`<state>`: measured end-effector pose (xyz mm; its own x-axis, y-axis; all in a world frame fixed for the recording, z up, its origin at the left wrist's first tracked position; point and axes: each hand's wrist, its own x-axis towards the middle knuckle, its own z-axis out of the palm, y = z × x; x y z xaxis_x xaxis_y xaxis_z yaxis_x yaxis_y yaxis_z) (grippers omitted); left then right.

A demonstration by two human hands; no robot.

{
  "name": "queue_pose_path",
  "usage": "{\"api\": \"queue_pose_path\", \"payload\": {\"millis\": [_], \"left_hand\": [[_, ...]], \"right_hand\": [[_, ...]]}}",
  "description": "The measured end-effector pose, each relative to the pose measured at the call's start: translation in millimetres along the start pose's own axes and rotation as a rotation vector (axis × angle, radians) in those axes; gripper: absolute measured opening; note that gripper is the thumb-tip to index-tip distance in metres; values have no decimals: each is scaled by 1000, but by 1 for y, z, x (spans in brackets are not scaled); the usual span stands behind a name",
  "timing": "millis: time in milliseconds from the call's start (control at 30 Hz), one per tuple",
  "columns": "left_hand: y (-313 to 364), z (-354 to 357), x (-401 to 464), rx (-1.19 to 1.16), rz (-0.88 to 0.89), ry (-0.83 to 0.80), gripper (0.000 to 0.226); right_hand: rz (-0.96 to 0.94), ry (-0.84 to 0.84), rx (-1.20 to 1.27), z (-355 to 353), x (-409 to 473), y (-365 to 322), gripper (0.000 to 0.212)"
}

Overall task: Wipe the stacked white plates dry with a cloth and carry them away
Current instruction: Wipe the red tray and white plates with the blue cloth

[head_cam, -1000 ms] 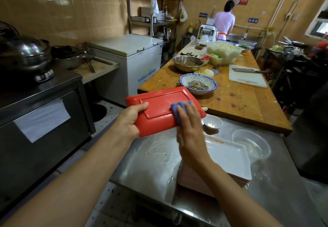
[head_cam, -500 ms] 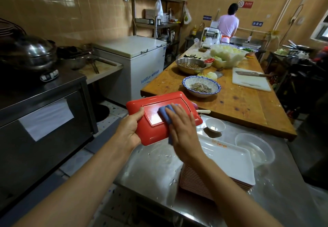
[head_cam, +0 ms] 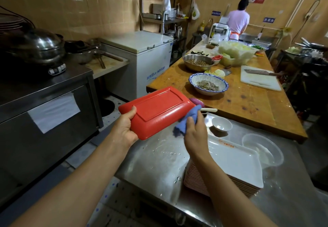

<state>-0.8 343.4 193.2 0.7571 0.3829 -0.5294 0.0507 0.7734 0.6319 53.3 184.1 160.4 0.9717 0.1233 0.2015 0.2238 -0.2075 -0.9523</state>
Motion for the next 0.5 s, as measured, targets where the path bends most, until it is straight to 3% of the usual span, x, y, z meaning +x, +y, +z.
{"api": "queue_pose_path", "payload": {"millis": [267, 500], "left_hand": [[0, -4, 3, -48, 173, -29, 49], [0, -19, -3, -31, 257, -75, 10]], "right_hand": [[-161, -224, -166, 13, -36, -4, 29], [-79, -41, -209, -7, -12, -5, 44]]}}
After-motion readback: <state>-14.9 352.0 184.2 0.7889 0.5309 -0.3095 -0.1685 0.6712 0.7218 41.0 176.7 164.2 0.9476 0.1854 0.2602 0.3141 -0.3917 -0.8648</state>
